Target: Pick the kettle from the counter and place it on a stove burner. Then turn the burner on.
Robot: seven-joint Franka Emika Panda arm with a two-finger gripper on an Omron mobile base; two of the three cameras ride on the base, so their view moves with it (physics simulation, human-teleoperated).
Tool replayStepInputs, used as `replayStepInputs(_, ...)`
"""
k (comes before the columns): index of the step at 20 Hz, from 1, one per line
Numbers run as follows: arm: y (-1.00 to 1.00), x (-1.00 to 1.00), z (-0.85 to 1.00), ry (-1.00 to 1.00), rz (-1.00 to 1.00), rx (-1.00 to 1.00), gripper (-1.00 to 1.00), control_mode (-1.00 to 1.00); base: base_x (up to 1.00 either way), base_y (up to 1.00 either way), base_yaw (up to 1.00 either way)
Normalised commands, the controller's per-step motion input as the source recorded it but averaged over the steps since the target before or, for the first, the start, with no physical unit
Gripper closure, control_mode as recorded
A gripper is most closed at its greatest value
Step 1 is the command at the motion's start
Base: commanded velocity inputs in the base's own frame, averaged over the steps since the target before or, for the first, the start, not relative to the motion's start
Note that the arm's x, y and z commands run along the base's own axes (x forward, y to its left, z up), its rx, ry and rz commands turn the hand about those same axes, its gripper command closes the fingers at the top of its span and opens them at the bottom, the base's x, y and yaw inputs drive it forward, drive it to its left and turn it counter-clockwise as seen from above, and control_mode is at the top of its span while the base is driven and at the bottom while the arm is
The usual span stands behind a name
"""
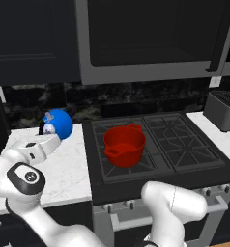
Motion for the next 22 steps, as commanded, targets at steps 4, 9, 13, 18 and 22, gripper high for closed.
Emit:
replayStepInputs(4, -1.0, -0.23, 0.63, -0.37, -0.13, 0.17, 1.0, -1.0, 0.0, 0.0, 0.0)
replayStepInputs(9, -1.0, 0.0, 0.76, -0.07, -0.25, 0.3, 1.0, -1.0, 0.0, 0.0, 0.0)
replayStepInputs(13, -1.0, -0.06, 0.53, 0.06, -0.35, 0.41, 1.0, -1.0, 0.0, 0.0, 0.0)
replayStepInputs(18, -1.0, -0.06, 0.12, 0.11, -0.33, 0.41, 1.0, -1.0, 0.0, 0.0, 0.0)
replayStepInputs(22, -1.0, 0.0, -0.34, 0.05, -0.04, 0.36, 1.0, -1.0, 0.0, 0.0, 0.0)
